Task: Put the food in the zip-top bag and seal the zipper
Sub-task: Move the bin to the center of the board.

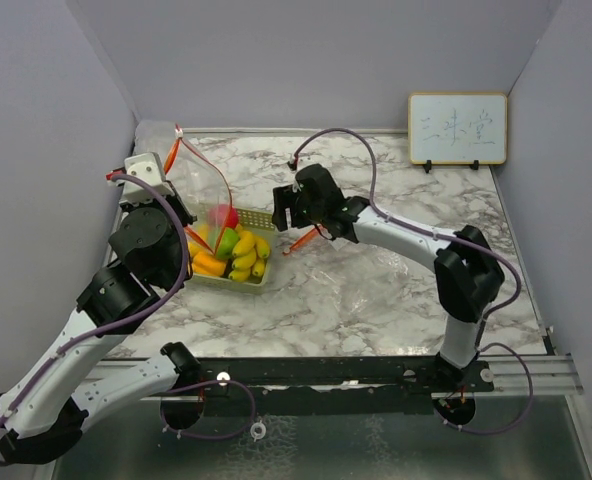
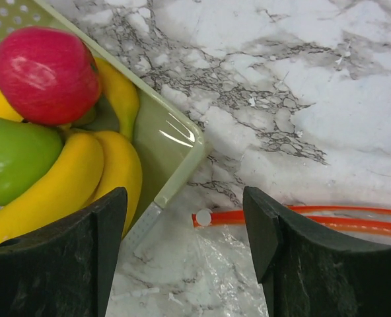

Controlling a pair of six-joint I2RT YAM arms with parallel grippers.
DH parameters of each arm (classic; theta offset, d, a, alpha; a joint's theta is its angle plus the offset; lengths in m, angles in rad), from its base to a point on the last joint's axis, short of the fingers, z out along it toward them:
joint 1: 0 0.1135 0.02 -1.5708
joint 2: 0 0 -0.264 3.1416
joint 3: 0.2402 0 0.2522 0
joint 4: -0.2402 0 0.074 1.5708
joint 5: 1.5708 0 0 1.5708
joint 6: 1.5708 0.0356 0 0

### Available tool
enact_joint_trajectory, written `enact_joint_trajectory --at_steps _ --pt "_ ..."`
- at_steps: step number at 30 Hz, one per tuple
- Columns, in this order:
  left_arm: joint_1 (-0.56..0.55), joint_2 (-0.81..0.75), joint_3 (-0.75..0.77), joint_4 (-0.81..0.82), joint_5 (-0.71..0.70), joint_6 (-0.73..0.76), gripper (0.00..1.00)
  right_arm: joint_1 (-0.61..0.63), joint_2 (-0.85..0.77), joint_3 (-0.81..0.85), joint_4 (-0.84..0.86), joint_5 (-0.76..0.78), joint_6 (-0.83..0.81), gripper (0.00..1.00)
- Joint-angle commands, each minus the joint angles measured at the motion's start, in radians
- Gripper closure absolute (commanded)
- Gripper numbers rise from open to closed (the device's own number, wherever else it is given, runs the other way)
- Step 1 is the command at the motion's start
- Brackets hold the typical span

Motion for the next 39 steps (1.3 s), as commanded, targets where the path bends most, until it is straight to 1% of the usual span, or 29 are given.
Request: enact_joint_trajectory --at_steps 1,8,11,14,17,18,19,21,22,23,30,35,39 --pt "0.003 -0.02 -0.002 -0.019 0.017 -0.007 1.0 -0.001 0.129 0.117 0.012 -0.025 0.036 0.31" --pt "0.001 -0.044 -0.01 -0.001 0.034 0.003 1.0 0.0 0.32 0.288 -0.05 -0.029 0.026 0.35" --pt "0.002 -0.05 -0.01 -0.001 0.034 0.009 1.0 -0.001 0.382 0.357 -0.111 0.004 0.026 0.39" --pt "0.003 -0.061 -0.015 0.001 0.036 0.011 1.0 0.0 0.408 0.374 -0.123 0.044 0.019 0.49" --pt "0.003 -0.07 -0.02 0.002 0.038 0.011 1.0 0.0 0.44 0.398 -0.15 0.076 0.004 0.55" --pt "0.002 -0.072 -0.022 0.002 0.038 0.01 1.0 0.0 0.448 0.404 -0.155 0.082 0.001 0.6" --pt "0.002 -0.073 -0.024 0.002 0.039 0.008 1.0 0.0 0.453 0.404 -0.157 0.087 0.002 0.69" --pt "0.001 -0.075 -0.025 -0.003 0.045 0.003 1.0 0.0 0.457 0.394 -0.148 0.092 0.007 0.89" --pt "0.002 -0.075 -0.026 -0.005 0.046 0.001 1.0 0.0 0.453 0.388 -0.139 0.091 0.01 0.96" --pt "0.002 -0.075 -0.026 -0.006 0.047 -0.001 1.0 0.0 0.447 0.379 -0.124 0.091 0.015 0.98" --pt "0.001 -0.077 -0.018 -0.021 0.063 -0.012 1.0 -0.031 0.394 0.368 -0.022 0.089 0.088 0.98" --pt "0.003 -0.083 -0.014 -0.029 0.067 -0.013 1.0 -0.118 0.391 0.375 0.063 0.076 0.207 0.98" --pt "0.003 -0.087 -0.014 -0.032 0.072 -0.012 1.0 -0.185 0.39 0.347 0.119 0.125 0.287 0.98"
